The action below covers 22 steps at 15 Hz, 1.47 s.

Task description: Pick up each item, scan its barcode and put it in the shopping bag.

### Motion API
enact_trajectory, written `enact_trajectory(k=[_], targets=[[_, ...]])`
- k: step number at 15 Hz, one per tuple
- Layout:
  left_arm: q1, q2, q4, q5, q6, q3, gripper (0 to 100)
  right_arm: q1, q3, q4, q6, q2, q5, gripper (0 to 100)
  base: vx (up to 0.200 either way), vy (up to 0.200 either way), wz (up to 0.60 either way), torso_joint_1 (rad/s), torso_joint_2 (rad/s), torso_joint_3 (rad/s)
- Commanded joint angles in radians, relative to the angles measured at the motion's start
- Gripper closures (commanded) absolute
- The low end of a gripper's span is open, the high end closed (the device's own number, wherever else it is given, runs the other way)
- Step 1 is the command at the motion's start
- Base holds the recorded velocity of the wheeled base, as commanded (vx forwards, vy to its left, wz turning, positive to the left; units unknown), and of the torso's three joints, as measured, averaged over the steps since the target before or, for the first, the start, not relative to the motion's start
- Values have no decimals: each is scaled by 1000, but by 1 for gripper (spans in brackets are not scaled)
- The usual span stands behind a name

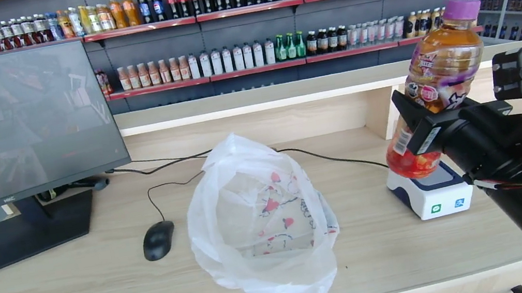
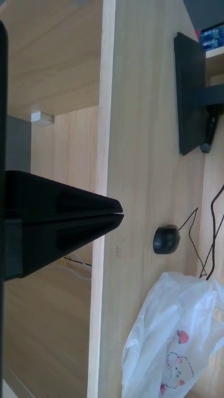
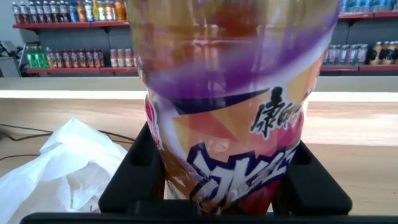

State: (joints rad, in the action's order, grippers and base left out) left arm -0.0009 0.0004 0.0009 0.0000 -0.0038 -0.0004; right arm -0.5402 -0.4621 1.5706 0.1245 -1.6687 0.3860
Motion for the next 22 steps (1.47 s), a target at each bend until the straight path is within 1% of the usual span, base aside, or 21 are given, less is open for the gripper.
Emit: enact_trajectory(k=[1,5,8,22], targets=[[1,0,1,0,1,0,100,5,22,0,0,14,1,100,0,200,0,2,2,2],[1,0,-1,0,1,0,100,16,68,0,-2,43,1,100,0,200,0,4,2,2],[1,0,-4,0,2,0,100,11,100,0,-12,46,-1,100,0,0,0,0,0,0],[1,0,-4,0,-1,0,100,16,105,0,-17,33,-1,100,0,0,0,0,0,0]])
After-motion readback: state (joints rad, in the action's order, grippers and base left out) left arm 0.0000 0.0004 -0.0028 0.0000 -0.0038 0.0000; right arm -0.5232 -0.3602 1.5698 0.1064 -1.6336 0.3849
